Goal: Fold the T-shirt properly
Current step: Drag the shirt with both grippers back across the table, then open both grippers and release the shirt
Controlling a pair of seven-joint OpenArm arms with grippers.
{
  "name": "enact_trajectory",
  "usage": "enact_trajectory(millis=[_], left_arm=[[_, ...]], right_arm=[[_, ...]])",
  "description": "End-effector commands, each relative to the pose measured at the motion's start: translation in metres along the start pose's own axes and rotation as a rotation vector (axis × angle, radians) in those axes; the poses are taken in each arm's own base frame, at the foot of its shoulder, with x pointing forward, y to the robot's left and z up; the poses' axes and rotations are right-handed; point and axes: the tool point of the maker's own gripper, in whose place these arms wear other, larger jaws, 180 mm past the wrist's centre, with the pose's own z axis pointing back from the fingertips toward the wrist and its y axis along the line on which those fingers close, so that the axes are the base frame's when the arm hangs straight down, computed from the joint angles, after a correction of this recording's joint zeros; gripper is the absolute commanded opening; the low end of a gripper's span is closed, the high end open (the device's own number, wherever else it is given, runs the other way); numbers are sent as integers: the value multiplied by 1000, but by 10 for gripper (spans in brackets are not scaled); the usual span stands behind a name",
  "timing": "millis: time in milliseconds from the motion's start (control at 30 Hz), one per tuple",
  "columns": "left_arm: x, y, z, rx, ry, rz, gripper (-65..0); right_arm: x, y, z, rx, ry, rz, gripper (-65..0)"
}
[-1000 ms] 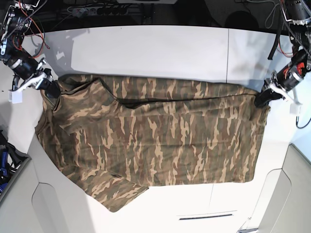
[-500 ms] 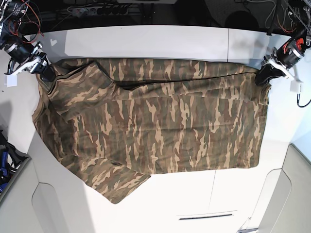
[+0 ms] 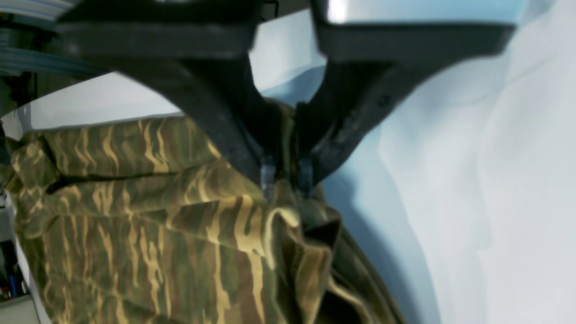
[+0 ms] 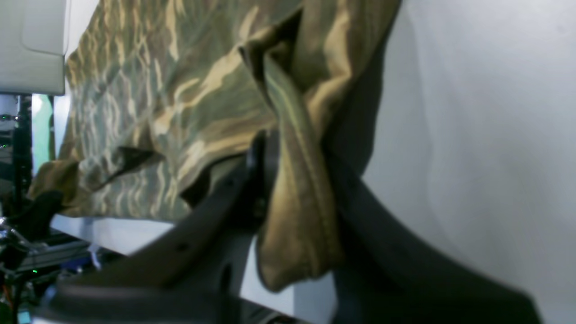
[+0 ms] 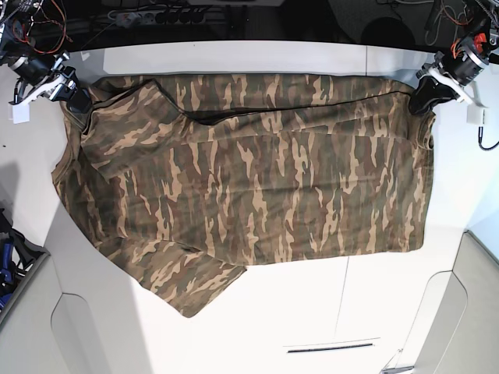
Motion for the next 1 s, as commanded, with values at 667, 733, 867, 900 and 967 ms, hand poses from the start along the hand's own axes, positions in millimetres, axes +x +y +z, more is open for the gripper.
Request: enact_trajectory(millis=[667,733,867,900,967], left_arm=[[-5,-5,4,-10,-12,5,-558],[-6,-4,4,-5,-7,-1,-439],[-8,-2,4,7,6,-14,-315],[-7,-2,4,8,2,-15,-315],[0,3,8,20,-22,-12,-315]], right_arm=[[6,-13,18,-49,-28,19,-650],[8,-13,18,-50,-38,20,-609],[11,-17,18,-75,-47,36,-345],[13,-18,18,-78,-55,38,-327],[22,-19,20,-83,-79,40,-327]])
